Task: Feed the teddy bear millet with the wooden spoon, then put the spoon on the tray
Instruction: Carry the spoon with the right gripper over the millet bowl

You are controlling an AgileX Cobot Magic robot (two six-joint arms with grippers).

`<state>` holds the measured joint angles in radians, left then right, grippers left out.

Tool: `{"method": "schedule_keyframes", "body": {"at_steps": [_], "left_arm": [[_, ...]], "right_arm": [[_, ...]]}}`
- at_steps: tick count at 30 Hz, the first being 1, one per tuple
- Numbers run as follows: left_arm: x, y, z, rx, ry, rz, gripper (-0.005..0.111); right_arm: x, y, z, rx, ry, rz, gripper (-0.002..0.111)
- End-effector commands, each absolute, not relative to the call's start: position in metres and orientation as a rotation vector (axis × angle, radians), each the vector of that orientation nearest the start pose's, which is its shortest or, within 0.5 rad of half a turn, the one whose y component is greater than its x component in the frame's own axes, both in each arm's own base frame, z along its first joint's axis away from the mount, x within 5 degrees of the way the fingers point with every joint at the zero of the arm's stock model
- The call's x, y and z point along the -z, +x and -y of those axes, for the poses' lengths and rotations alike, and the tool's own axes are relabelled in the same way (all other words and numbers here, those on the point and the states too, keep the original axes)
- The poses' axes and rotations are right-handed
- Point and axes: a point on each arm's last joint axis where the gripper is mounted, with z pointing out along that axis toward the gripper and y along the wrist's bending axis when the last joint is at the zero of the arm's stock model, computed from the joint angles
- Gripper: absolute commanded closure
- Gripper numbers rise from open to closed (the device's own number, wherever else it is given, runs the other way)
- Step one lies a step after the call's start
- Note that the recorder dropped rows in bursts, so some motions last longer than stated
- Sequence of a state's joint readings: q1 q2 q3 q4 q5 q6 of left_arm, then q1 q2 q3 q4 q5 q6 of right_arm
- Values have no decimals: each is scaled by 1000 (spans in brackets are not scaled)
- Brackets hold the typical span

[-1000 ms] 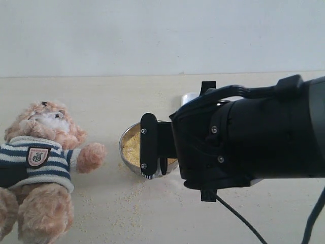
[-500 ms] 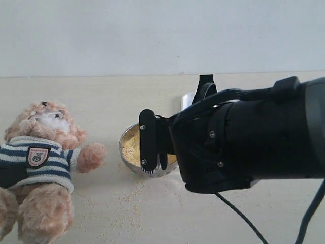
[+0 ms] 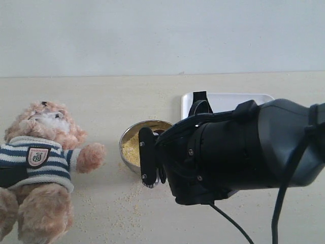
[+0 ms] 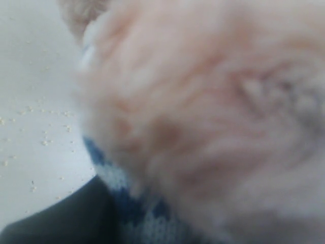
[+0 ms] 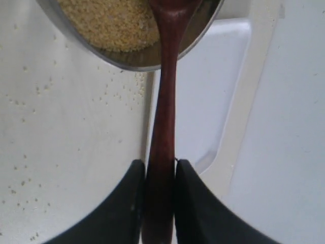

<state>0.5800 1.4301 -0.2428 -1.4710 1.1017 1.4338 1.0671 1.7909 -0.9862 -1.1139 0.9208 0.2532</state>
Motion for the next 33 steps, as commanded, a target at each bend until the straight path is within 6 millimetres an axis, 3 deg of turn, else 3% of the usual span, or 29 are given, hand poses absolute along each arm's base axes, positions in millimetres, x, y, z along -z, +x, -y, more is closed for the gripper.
{"method": "schedule_keyframes", "body": {"at_steps": [1,11,17,33], "left_arm": [[-157,165,-10,1230,-367,-2218,102],[-157,165,-10,1230,-367,-2218,102],[-157,165,-10,1230,-367,-2218,102],[-157,165,-10,1230,-367,-2218,102]], "right_arm": [[-180,210,-254,871,-1744,-1830,108],[-197,210,-270,733,-1624,-1958,108],[-195,208,-271,689,-1609,-2010,108],[-196,210,-267,784,-1620,-1990,108]]}}
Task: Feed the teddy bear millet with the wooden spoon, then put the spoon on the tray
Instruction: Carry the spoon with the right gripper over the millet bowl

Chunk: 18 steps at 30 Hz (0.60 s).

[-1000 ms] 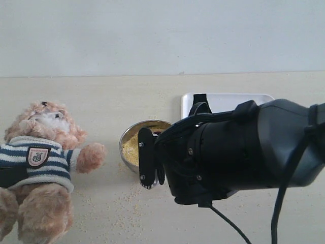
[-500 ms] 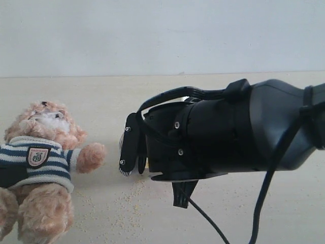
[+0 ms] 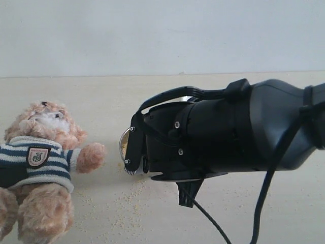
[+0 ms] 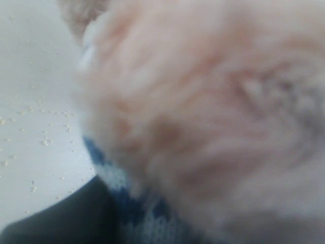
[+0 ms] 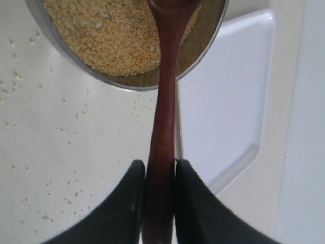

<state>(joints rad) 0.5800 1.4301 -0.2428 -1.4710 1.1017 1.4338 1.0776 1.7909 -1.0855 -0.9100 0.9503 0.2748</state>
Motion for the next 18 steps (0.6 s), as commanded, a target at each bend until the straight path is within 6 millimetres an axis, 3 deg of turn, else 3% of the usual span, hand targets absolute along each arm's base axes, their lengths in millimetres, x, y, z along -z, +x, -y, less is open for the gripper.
{"method": "schedule_keyframes", "body": {"at_steps": [1,8,18], "left_arm": [[-157,165,-10,1230,-367,-2218,102],[-157,165,-10,1230,-367,-2218,102],[-157,165,-10,1230,-367,-2218,102]], "right_arm": [[-194,210,-267,787,-1624,-1998,108],[-184,206,-273,725,-1658,-2032,108],[-181,199,-283,490,-1591,-2171,108]]}}
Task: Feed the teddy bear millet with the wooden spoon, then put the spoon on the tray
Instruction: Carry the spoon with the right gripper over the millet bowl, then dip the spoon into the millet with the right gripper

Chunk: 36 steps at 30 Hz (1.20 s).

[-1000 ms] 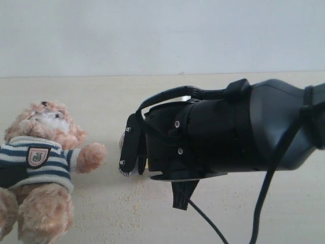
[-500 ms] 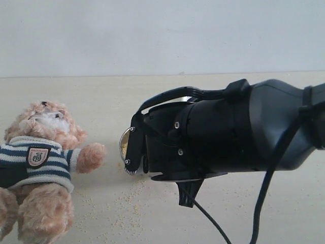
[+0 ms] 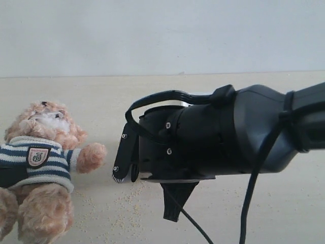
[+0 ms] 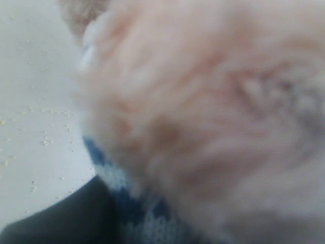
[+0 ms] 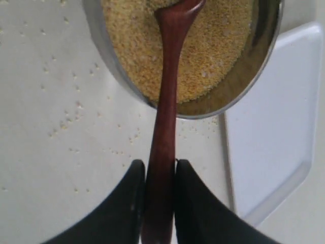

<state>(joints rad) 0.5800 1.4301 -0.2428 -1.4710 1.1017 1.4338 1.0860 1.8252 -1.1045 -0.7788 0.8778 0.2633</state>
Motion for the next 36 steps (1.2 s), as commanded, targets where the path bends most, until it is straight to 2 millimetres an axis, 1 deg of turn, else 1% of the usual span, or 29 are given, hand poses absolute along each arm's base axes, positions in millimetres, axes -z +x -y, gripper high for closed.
{"method": "schedule_keyframes", "body": {"at_steps": [1,4,8,18,24,32,36], "left_arm": [[-157,165,-10,1230,-367,-2218,102],[-157,165,-10,1230,-367,-2218,102],[-157,165,-10,1230,-367,-2218,102],[-157,165,-10,1232,-367,-2217,102],[-157,165,-10,1232,-367,-2217,102],[-157,165,-10,1229,-368,-2218,102],[-157,165,-10,1227,-369,-2219,102]], "right_arm": [[-182,200,-283,468,-1572,-2196,108],[-184,200,-286,430,-1548,-2221,108],[-185,200,-286,435,-1544,-2223,108],[-188,212,-273,479,-1490,-2283,108],[-200,215,-267,429,-1431,-2298,108],[-198,216,-265,329,-1399,-2372,108],[-203,219,-263,292,-1367,-2378,108]]}}
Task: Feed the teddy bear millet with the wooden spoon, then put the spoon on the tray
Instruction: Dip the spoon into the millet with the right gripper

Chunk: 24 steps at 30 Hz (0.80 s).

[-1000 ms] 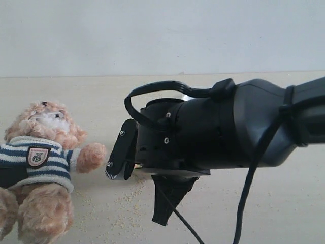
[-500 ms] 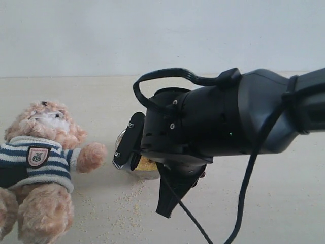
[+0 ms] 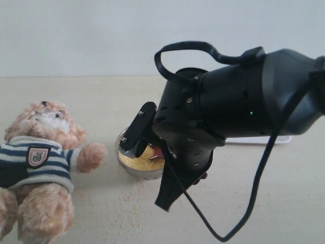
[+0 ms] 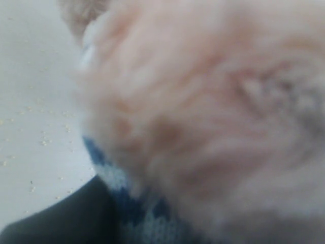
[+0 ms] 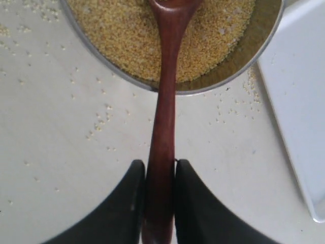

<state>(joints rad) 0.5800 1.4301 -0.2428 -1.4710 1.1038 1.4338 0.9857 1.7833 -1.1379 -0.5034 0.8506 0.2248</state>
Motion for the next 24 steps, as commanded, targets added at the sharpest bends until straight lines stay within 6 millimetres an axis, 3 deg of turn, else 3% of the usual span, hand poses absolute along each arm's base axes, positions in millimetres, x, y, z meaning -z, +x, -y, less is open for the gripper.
{"method": "schedule_keyframes", "body": {"at_steps": [1,11,19,24], "left_arm": [[-157,165,-10,1227,-369,-2219,102],[-157,165,-10,1232,-367,-2217,102],[-157,165,-10,1232,-367,-2217,102],[-157,165,-10,1232,-367,-2217,102]], "right_arm": [[-204,219,-262,283,-1365,-2381,108],[-229,223,-245,68,-1186,-2492,108],[-239,209,-246,-190,-1212,-2571,108],[-239,214,-240,-297,-1183,-2621,108]]}}
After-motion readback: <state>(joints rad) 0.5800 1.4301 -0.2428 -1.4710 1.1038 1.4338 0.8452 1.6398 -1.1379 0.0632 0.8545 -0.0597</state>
